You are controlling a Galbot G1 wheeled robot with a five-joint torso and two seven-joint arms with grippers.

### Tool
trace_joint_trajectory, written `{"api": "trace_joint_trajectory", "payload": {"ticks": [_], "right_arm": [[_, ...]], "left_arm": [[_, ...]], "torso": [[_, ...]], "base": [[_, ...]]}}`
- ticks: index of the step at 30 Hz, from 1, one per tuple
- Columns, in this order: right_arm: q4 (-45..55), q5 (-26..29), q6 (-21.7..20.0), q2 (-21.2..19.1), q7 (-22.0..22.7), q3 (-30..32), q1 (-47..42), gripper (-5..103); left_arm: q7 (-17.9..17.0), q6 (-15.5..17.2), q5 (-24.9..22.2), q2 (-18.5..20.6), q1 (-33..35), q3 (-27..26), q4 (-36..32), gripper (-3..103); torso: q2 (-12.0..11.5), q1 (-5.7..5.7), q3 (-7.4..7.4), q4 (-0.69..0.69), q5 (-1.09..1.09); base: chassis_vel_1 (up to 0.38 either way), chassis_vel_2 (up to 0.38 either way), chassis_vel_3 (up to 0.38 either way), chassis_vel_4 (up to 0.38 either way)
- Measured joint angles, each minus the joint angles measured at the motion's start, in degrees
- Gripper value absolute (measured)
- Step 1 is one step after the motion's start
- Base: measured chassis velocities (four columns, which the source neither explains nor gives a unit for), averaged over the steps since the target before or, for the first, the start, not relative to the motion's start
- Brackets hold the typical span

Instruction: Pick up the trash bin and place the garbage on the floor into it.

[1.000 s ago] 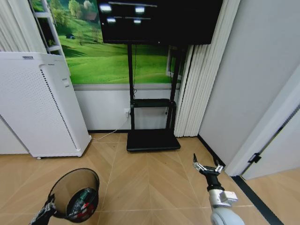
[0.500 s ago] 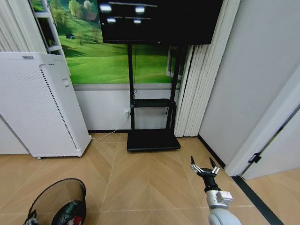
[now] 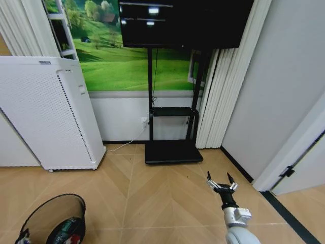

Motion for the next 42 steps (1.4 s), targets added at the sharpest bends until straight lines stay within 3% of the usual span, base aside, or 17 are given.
{"api": "trace_joint_trajectory", "payload": {"ticks": [4, 5, 10, 13, 25, 42], "right_arm": [[-0.76, 0.89, 1.37, 0.05, 0.00, 0.11, -0.13, 100], [-0.92, 1.23, 1.80, -0.02, -0.01, 0.06, -0.18, 100], [-0.98, 2.15, 3.00, -0.49, 0.00, -0.02, 0.43, 100], [-1.04, 2.31, 3.38, -0.73, 0.19, -0.02, 0.77, 100], [-1.23, 1.84, 4.33, -1.56, -0.21, 0.91, -0.86, 100], [0.33, 1.06, 4.18, -1.93, -0.04, 1.08, -2.06, 100]], "left_arm": [[1.79, -0.87, 0.41, 0.35, -0.60, 0.31, 1.77, 7], [2.12, -0.89, 0.63, 0.44, -1.00, 0.44, 2.24, 7], [3.07, -0.94, 1.94, 0.87, -2.82, 1.15, 4.73, 7], [3.48, -0.96, 2.64, 1.30, -4.18, 1.36, 6.62, 7], [4.15, -0.84, 5.25, 5.40, -14.55, 3.79, 19.03, 7], [4.36, 0.43, 6.24, 6.30, -18.38, 8.09, 23.25, 7]], "torso": [[0.00, 0.01, 0.00, 0.05, -0.08], [0.00, 0.01, 0.00, 0.01, 0.03], [0.00, 0.01, 0.00, 0.02, -0.04], [0.00, 0.01, 0.00, 0.04, 0.05], [-0.01, 0.00, 0.00, 0.02, 0.00], [0.01, -0.01, 0.00, 0.02, 0.02]], "base": [[0.224, 0.231, -0.246, -0.252], [0.171, 0.179, -0.133, -0.185], [0.109, 0.069, -0.073, -0.111], [-0.013, -0.005, 0.025, 0.012], [-0.026, -0.023, 0.025, 0.023], [0.000, 0.000, 0.000, 0.000]]}}
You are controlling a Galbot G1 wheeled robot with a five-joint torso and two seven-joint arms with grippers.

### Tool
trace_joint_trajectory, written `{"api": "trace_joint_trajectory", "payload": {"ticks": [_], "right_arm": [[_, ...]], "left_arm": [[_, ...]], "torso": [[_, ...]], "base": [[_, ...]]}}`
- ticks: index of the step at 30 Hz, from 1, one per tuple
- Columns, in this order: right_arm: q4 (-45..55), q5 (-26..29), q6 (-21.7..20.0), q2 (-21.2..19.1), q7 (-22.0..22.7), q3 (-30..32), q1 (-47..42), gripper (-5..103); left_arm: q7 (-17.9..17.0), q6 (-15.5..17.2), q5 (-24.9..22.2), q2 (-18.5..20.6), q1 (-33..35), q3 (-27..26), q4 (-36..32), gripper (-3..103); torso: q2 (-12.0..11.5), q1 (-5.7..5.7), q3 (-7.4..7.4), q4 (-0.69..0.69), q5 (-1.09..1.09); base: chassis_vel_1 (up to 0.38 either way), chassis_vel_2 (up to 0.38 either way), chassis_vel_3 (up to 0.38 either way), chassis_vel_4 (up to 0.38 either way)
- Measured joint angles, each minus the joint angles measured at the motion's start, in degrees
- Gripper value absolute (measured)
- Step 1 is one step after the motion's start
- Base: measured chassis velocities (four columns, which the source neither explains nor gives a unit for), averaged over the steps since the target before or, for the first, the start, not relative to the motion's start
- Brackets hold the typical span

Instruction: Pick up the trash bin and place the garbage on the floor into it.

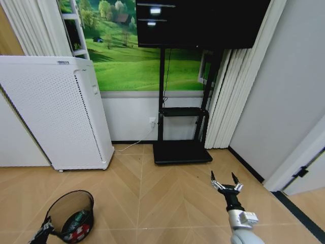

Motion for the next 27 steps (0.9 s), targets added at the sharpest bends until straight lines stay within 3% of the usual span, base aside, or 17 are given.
{"api": "trace_joint_trajectory", "payload": {"ticks": [9, 27], "right_arm": [[-0.20, -0.16, -0.30, 0.73, 0.05, -0.52, 0.81, 100], [-0.90, 0.71, 0.38, 1.55, 0.19, 0.20, 0.30, 100]], "left_arm": [[-2.80, 2.85, -1.35, -0.79, 3.87, -0.39, -3.70, 7], [-5.94, 3.11, -1.78, -0.53, 4.69, -2.39, -3.37, 7]], "torso": [[0.00, 0.00, -0.01, 0.02, 0.02], [0.00, 0.00, 0.00, 0.00, -0.01]], "base": [[0.000, 0.000, 0.000, 0.000], [0.000, 0.000, 0.000, 0.000]]}}
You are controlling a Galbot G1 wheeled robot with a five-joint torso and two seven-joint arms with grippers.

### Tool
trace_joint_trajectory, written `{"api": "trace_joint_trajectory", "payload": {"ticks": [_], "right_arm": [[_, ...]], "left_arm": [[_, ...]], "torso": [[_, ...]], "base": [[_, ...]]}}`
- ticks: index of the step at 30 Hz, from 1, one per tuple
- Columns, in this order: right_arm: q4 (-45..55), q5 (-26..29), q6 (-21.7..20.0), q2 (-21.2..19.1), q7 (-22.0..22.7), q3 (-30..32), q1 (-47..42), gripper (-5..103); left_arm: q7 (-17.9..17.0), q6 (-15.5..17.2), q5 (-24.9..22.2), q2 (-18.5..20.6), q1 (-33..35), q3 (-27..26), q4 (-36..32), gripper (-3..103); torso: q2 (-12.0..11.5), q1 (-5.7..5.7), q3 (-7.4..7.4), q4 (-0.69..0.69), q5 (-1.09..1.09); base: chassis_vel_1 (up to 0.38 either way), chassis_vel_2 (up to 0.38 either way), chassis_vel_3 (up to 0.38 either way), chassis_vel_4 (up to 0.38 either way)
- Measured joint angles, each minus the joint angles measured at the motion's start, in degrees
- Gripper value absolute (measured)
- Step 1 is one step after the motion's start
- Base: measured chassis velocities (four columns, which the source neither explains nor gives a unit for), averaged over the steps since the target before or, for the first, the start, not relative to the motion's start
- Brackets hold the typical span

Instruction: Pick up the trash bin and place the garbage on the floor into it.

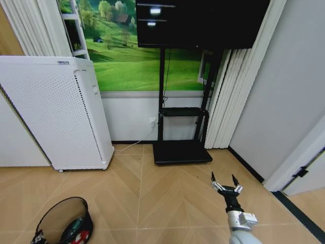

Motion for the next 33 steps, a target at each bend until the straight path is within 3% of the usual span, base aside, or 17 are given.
{"api": "trace_joint_trajectory", "payload": {"ticks": [8, 11, 13, 14, 15, 22, 26, 30, 33], "right_arm": [[-0.12, 1.92, 1.07, -0.81, -0.01, 1.49, -0.66, 100], [-0.39, 2.63, 1.09, -1.30, -0.23, 2.29, -0.74, 100], [-0.61, 2.84, 1.09, -1.47, -0.31, 2.54, -0.61, 100], [-0.97, 3.12, 1.09, -1.62, -0.39, 2.82, -0.28, 100], [-1.23, 3.35, 1.09, -1.67, -0.41, 2.94, -0.07, 100], [-2.32, 4.55, 0.65, -1.75, -0.40, 2.99, 0.70, 100], [-2.70, 4.79, -0.53, -1.86, -0.74, 3.27, 1.31, 100], [-0.80, 5.21, -4.97, -2.09, -5.49, 5.64, -0.64, 100], [0.37, 5.08, -6.58, -2.16, -6.48, 6.27, -1.83, 100]], "left_arm": [[-0.95, 1.90, 0.49, 0.16, -1.24, -0.42, 0.12, 5], [-1.72, 3.57, 0.69, -0.44, -0.92, -1.29, -1.99, 16], [-1.78, 3.81, 1.06, -0.51, -0.71, -1.54, -2.46, 16], [-1.80, 3.93, 1.78, -0.53, -0.42, -1.88, -2.96, 26], [-1.72, 4.06, 2.20, -0.52, -0.09, -2.13, -3.37, 26], [-1.64, 4.93, 2.61, -0.99, 3.67, -4.24, -8.51, 54], [-0.15, 4.07, 5.17, -2.42, 9.79, -6.74, -15.70, 70], [1.13, 2.78, 8.45, -2.79, 16.92, -9.46, -24.40, 86], [3.14, 0.86, 10.89, -2.00, 21.27, -11.72, -31.01, 96]], "torso": [[-0.01, 0.00, 0.00, -0.01, 0.00], [-0.01, 0.00, 0.00, -0.01, 0.01], [-0.02, 0.00, 0.00, -0.01, 0.01], [-0.01, 0.00, 0.00, 0.00, 0.00], [-0.01, 0.00, 0.00, 0.00, 0.00], [-0.02, 0.00, 0.00, -0.02, 0.00], [-0.01, 0.00, 0.00, 0.02, 0.00], [-0.01, 0.00, 0.00, -0.01, -0.01], [-0.01, 0.00, 0.00, -0.01, 0.01]], "base": [[0.000, 0.000, 0.000, 0.000], [0.000, 0.000, 0.000, 0.000], [0.000, 0.000, 0.000, 0.000], [0.000, 0.000, 0.000, 0.000], [0.000, 0.000, 0.000, 0.000], [0.000, 0.000, 0.000, 0.000], [0.000, 0.000, 0.000, 0.000], [0.000, 0.000, 0.000, 0.000], [0.000, 0.000, 0.000, 0.000]]}}
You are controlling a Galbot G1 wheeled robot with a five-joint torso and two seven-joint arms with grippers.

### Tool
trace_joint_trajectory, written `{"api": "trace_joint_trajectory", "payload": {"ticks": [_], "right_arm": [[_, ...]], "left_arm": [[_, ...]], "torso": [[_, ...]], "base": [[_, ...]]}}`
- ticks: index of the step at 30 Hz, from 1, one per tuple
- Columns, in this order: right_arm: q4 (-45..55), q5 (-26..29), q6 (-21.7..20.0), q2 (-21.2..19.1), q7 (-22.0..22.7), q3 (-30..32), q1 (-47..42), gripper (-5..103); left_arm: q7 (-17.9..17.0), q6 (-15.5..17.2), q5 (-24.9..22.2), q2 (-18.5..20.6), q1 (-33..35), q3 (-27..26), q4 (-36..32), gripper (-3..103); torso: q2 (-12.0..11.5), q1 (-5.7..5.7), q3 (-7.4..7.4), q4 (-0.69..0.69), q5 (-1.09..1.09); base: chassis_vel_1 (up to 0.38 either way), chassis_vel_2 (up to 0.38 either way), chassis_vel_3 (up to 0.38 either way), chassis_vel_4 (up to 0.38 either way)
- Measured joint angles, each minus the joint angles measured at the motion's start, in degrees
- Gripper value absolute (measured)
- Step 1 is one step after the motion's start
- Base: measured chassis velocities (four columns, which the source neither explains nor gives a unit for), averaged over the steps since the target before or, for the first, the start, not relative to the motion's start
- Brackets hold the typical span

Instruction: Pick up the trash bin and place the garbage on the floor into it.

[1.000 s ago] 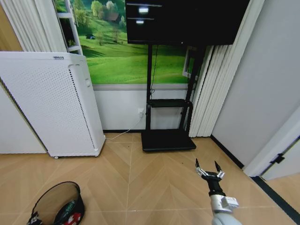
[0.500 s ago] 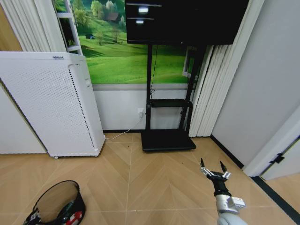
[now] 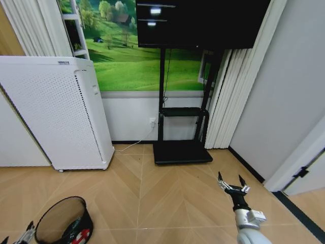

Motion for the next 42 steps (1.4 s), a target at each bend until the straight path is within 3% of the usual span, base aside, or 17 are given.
{"api": "trace_joint_trajectory", "payload": {"ticks": [2, 5, 9, 12, 14, 15, 17, 20, 23, 32, 42], "right_arm": [[0.33, -0.52, -0.43, 0.04, -0.23, 0.19, -0.35, 100], [2.01, -2.17, -1.56, 0.52, -2.07, 0.75, -2.16, 100], [4.18, -3.20, -1.59, 1.07, -2.96, 0.55, -3.78, 100], [7.53, -3.64, -1.64, 1.94, -3.72, -0.33, -6.11, 100], [11.63, -4.04, -2.23, 3.37, -3.83, -1.11, -8.98, 100], [11.63, -4.04, -2.23, 3.37, -3.83, -1.11, -8.98, 100], [14.57, -5.12, -2.72, 5.04, -3.14, -1.40, -11.61, 100], [15.54, -5.82, -2.74, 5.80, -3.01, -1.44, -12.67, 100], [17.60, -8.62, -2.01, 8.43, -2.61, -1.52, -15.28, 100], [18.74, -9.79, -2.49, 9.07, -2.53, -2.96, -15.78, 100], [19.04, -9.64, -2.73, 8.77, -2.13, -3.21, -15.21, 100]], "left_arm": [[1.22, -0.93, 1.08, 0.22, 0.88, -0.58, -2.04, 99], [8.07, -5.22, 6.73, 0.19, 1.35, -1.83, -9.44, 100], [10.86, -5.90, 9.35, -0.34, -1.02, -0.31, -14.19, 100], [13.58, -5.35, 10.82, -0.43, -2.94, 3.57, -17.54, 100], [14.90, -5.06, 13.03, -0.14, -5.13, 9.62, -18.03, 100], [14.90, -5.06, 13.03, -0.14, -5.13, 9.62, -18.03, 100], [14.43, -4.92, 16.20, 0.17, -7.58, 15.31, -18.04, 100], [13.79, -4.99, 18.15, 0.09, -8.73, 17.54, -17.99, 100], [13.15, -6.64, 22.64, -3.28, -9.93, 22.26, -17.66, 100], [12.71, -7.94, 21.40, -7.00, -8.63, 23.31, -17.44, 100], [12.67, -8.34, 19.84, -7.76, -7.90, 22.99, -17.37, 100]], "torso": [[0.00, 0.00, 0.00, 0.01, 0.01], [0.00, 0.00, 0.00, -0.01, 0.01], [0.00, 0.00, 0.00, 0.01, -0.02], [0.00, 0.00, 0.00, 0.00, 0.02], [0.00, 0.00, 0.00, 0.02, -0.03], [0.00, 0.00, 0.00, 0.02, -0.03], [0.00, 0.01, 0.01, -0.01, -0.03], [0.00, 0.01, 0.00, -0.01, -0.03], [0.00, 0.01, 0.01, 0.02, -0.01], [0.00, 0.01, 0.01, 0.01, -0.01], [0.00, 0.01, 0.01, 0.01, -0.01]], "base": [[0.000, 0.000, 0.000, 0.000], [0.000, 0.000, 0.000, 0.000], [0.000, 0.000, 0.000, 0.000], [0.000, 0.000, 0.000, 0.000], [0.000, 0.000, 0.000, 0.000], [0.000, 0.000, 0.000, 0.000], [0.000, 0.000, 0.000, 0.000], [0.000, 0.000, 0.000, 0.000], [0.000, 0.000, 0.000, 0.000], [0.000, 0.000, 0.000, 0.000], [0.000, 0.000, 0.000, 0.000]]}}
